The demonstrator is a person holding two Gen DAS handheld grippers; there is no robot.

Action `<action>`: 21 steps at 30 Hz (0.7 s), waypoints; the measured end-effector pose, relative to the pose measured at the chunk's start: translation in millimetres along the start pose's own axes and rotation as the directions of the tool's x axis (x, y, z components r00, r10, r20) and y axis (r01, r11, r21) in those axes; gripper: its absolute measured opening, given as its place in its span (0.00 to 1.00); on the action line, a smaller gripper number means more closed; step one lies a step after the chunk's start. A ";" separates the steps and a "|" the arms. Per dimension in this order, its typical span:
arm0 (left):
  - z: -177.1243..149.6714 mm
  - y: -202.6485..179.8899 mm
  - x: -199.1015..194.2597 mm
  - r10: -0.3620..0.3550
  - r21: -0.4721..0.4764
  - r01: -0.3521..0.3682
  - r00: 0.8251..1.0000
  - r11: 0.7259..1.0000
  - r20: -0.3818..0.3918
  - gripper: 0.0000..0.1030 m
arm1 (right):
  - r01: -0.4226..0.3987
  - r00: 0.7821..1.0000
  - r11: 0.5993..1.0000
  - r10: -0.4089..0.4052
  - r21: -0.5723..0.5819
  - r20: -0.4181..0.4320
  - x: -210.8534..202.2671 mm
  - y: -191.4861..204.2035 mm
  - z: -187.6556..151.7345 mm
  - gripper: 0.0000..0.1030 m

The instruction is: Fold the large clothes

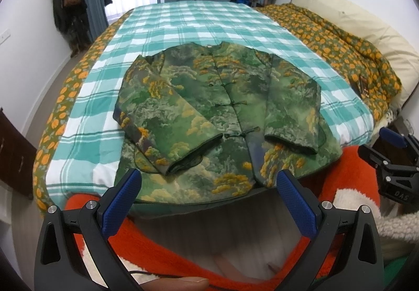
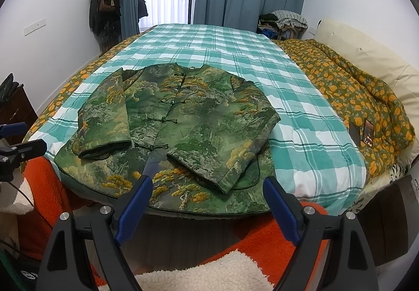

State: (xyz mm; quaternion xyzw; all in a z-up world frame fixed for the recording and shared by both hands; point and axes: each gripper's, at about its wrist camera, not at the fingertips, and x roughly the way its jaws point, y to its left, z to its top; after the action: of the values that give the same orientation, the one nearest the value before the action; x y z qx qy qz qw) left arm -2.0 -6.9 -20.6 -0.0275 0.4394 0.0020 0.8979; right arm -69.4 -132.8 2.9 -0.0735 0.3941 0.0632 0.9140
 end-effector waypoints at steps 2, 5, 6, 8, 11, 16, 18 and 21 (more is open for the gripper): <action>0.6 2.1 -0.2 0.001 -0.004 -0.001 1.000 1.000 -0.002 1.00 | -0.002 1.000 1.000 0.002 -0.005 -0.003 0.3 0.2 1.6 0.86; 1.7 4.3 0.1 0.002 -0.007 -0.002 1.000 1.000 -0.005 1.00 | -0.004 1.000 1.000 0.004 -0.011 -0.005 0.5 1.8 2.8 0.86; 1.6 4.5 -0.1 0.002 -0.007 -0.002 1.000 1.000 -0.005 1.00 | -0.004 1.000 1.000 0.004 -0.012 -0.005 0.4 2.2 2.8 0.86; 1.8 5.0 -0.3 0.002 -0.008 -0.002 1.000 1.000 -0.005 1.00 | -0.003 1.000 1.000 0.003 -0.010 -0.006 0.8 2.2 2.7 0.86; 2.0 5.2 -0.1 0.002 -0.008 -0.002 1.000 1.000 -0.006 1.00 | -0.005 1.000 1.000 0.005 -0.015 -0.011 1.6 4.2 3.4 0.86; 2.8 9.3 0.6 0.018 -0.010 -0.018 1.000 1.000 -0.011 1.00 | -0.020 1.000 0.999 0.020 -0.031 -0.014 4.0 6.2 3.6 0.86; 3.3 13.3 1.0 0.030 -0.014 -0.030 1.000 0.999 -0.008 1.00 | -0.034 0.999 0.998 0.034 -0.046 0.002 5.6 4.8 5.0 0.86; 5.1 21.0 2.1 0.036 -0.037 -0.036 0.999 0.999 -0.011 1.00 | -0.071 0.995 0.994 0.076 -0.079 0.070 6.8 -1.4 11.8 0.86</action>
State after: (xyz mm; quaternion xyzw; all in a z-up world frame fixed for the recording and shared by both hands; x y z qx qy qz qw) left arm 2.7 14.3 -20.2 -0.0360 0.4443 0.0262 0.8948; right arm -56.1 -131.7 6.1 -0.0914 0.3602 0.1144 0.9213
